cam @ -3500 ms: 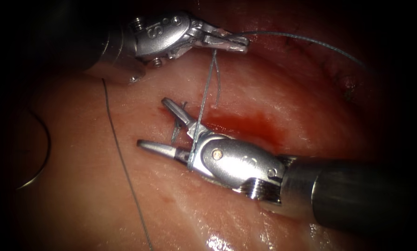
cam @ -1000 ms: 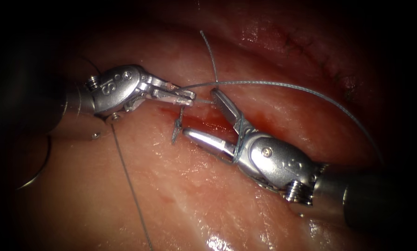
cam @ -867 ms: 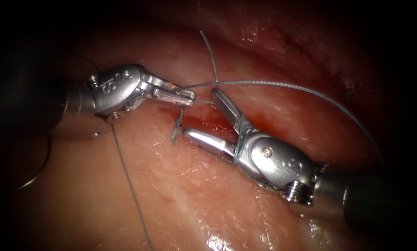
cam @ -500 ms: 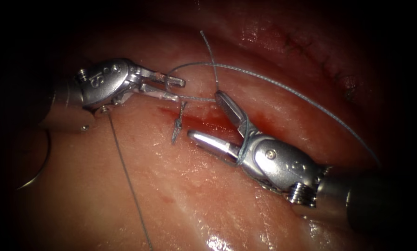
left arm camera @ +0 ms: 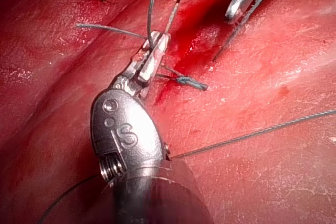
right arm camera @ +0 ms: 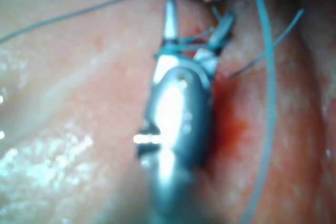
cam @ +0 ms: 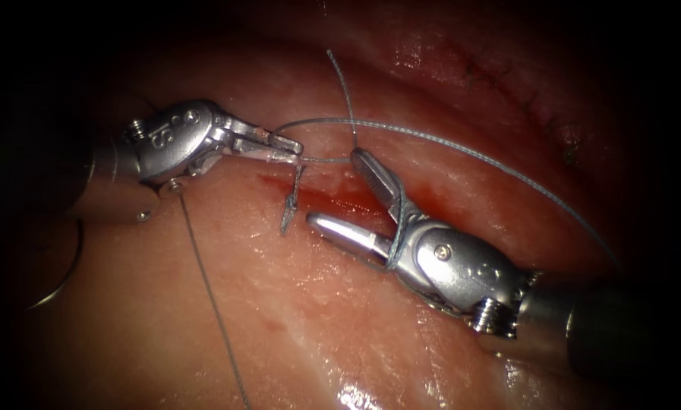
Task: Wound Closure
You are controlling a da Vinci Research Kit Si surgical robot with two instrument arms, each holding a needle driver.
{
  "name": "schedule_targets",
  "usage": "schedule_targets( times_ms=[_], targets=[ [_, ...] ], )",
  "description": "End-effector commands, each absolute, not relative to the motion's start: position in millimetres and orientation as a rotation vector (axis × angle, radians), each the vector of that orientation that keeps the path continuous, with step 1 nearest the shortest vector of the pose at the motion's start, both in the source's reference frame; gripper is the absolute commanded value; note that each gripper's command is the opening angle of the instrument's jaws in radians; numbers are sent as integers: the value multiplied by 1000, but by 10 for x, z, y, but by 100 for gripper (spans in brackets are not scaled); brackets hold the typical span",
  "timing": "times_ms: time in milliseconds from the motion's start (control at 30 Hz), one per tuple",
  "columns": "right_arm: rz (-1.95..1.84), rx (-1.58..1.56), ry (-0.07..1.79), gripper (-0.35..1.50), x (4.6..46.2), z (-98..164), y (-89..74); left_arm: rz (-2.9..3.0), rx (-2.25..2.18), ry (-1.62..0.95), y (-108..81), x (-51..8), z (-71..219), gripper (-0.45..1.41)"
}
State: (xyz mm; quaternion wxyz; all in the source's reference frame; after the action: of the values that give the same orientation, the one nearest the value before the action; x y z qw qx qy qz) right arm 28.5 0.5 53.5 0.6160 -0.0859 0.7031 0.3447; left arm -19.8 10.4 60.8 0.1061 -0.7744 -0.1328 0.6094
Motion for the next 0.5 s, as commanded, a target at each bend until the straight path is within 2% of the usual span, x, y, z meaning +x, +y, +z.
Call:
schedule_targets(
  times_ms=[33,500],
  targets=[
    [795,-194,1621,107,292,541,0,1797,-2280,-397,98,-202,613,-45],
    [756,-251,1610,68,284,525,12,1838,-2259,-363,86,-202,615,-45]
  ],
)
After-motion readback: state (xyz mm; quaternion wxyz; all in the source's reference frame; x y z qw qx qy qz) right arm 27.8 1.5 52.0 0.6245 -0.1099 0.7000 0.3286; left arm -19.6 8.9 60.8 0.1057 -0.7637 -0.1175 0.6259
